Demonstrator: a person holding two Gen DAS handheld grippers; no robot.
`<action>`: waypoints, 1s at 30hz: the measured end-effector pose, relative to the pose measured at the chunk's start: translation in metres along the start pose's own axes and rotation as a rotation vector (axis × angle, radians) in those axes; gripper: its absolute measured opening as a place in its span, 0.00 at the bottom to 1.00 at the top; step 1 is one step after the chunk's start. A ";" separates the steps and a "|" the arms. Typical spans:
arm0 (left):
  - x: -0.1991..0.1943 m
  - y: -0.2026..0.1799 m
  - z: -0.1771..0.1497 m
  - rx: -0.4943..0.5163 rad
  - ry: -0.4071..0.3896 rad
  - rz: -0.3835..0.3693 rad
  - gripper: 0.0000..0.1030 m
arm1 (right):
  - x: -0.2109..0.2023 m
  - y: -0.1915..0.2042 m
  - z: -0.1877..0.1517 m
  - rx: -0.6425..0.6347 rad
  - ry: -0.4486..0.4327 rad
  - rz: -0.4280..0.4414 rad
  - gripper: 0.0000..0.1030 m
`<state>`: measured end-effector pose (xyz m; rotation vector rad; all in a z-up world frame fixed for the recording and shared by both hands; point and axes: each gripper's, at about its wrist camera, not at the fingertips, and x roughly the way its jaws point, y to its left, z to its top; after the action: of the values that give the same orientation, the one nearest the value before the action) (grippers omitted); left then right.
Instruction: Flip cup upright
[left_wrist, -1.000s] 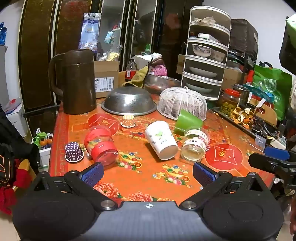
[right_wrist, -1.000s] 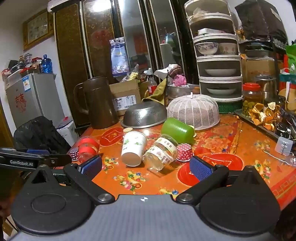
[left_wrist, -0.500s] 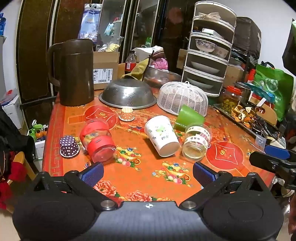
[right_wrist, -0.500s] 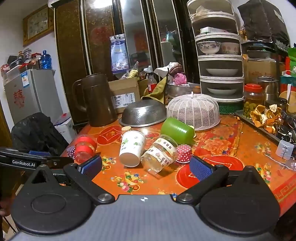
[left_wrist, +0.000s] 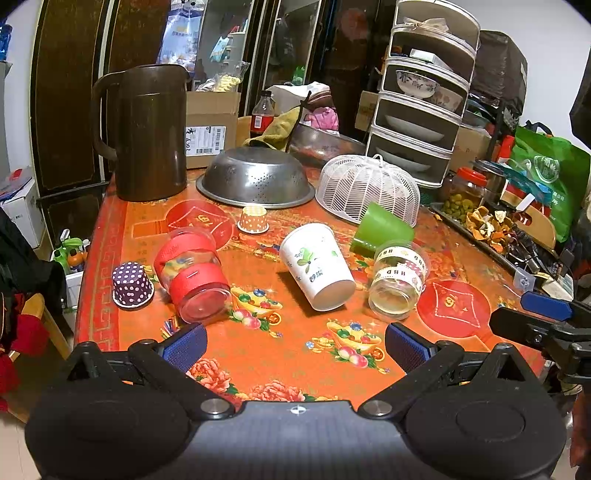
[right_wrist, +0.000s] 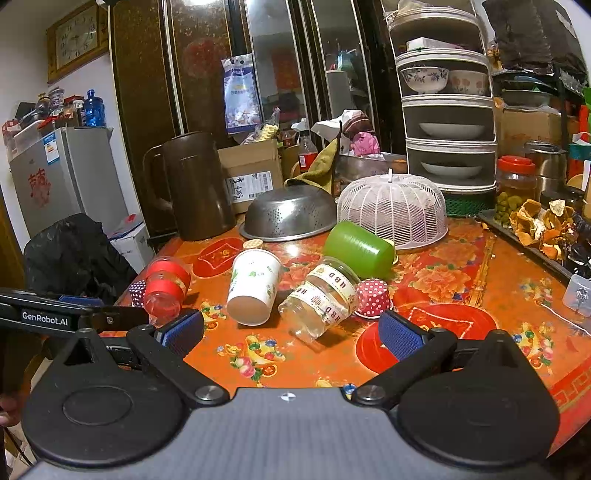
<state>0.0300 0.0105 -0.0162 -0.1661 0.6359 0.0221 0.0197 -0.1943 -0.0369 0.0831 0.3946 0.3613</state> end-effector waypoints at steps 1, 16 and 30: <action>0.000 0.000 0.000 0.000 0.001 0.000 1.00 | 0.000 0.000 0.000 0.002 0.001 0.000 0.99; -0.008 -0.002 -0.003 -0.004 -0.010 -0.005 1.00 | -0.004 0.003 0.006 -0.011 -0.002 0.004 0.99; -0.014 -0.001 -0.005 -0.018 -0.008 -0.006 1.00 | -0.006 0.008 0.004 -0.032 0.013 0.009 0.99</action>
<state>0.0162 0.0095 -0.0119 -0.1858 0.6278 0.0225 0.0140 -0.1891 -0.0301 0.0514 0.4010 0.3773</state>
